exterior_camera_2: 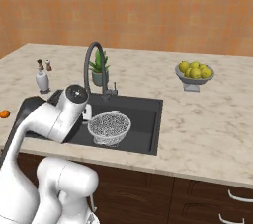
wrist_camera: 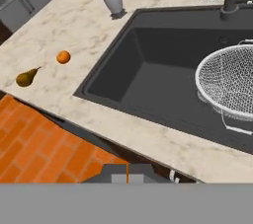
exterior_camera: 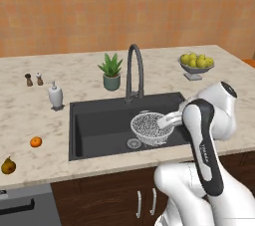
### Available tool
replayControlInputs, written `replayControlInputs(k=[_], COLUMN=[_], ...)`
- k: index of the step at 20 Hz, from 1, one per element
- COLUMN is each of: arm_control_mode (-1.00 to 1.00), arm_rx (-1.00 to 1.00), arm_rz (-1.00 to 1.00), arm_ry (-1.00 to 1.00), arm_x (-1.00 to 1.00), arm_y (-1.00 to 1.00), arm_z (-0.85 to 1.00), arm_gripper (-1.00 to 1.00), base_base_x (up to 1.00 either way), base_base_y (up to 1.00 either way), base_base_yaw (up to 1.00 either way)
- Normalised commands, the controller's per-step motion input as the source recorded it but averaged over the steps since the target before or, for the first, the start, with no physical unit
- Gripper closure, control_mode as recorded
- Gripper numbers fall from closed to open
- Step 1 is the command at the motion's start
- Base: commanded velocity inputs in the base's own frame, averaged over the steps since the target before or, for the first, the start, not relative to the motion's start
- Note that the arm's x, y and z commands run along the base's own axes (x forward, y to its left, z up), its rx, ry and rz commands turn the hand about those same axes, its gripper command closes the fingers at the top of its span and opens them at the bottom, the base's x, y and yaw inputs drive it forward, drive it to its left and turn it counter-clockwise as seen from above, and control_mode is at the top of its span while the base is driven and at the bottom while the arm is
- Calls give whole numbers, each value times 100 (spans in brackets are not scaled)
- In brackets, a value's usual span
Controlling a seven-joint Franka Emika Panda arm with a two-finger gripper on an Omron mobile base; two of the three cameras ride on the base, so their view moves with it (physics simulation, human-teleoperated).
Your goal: Put the colander in the sink, put the pear, tangerine in the colander, and turn on the sink faucet and pour water over the colander.
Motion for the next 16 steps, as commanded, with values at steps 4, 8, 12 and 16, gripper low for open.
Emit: replayControlInputs(k=[4,8,12,16], arm_control_mode=[-100,-100,-100,-100], arm_rx=[0,-1,-2,-7], arm_rz=[26,22,19,14], arm_ry=[9,7,22,35], arm_x=[-65,-23,0,0], arm_y=[97,100,100,100], arm_z=[19,10,17,18], arm_gripper=[100,100,100,100], base_base_x=[0,0,0,0], base_base_y=[0,0,0,0], base_base_yaw=[0,0,0,0])
